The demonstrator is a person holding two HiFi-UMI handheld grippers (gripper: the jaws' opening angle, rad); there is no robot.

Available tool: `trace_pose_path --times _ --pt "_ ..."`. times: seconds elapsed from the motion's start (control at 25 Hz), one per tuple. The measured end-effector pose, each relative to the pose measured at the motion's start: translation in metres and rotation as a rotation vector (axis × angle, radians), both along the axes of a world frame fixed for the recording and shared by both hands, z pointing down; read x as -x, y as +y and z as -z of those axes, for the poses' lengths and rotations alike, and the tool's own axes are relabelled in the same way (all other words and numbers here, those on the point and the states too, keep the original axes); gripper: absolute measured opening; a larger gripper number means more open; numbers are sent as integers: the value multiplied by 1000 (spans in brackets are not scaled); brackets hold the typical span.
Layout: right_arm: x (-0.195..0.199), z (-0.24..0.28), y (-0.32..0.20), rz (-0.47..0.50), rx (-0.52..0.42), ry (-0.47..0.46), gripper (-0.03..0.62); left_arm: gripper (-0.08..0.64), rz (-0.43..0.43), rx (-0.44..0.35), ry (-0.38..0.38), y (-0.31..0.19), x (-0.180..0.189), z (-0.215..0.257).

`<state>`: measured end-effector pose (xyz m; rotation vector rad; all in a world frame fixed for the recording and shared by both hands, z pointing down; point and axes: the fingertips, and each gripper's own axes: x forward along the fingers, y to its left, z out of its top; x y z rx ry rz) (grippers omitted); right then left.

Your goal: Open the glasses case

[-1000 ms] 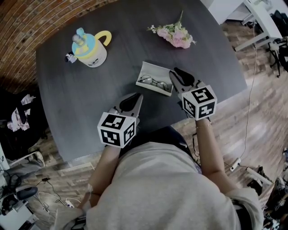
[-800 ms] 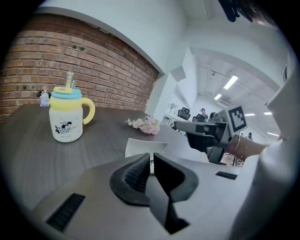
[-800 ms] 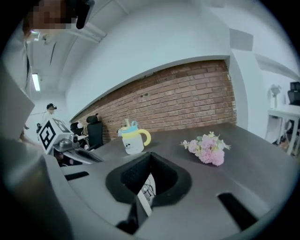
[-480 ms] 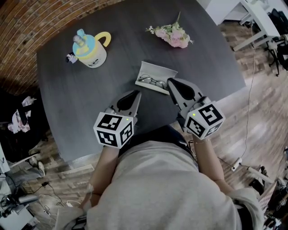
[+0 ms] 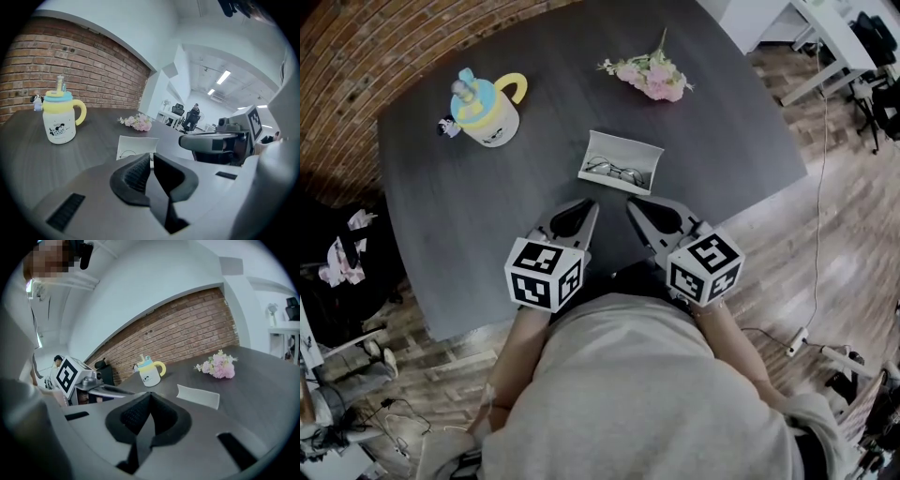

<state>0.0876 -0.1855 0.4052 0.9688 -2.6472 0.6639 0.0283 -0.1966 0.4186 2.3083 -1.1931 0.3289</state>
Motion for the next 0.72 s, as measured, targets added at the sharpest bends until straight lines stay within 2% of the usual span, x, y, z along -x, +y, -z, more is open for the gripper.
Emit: trace_pose_path --times 0.36,0.72 --pt "-12 -16 8 -43 55 -2 6 40 -17 29 -5 11 -6 -8" --pt "-13 -17 11 -35 44 18 6 40 -39 34 -11 15 -10 -10"
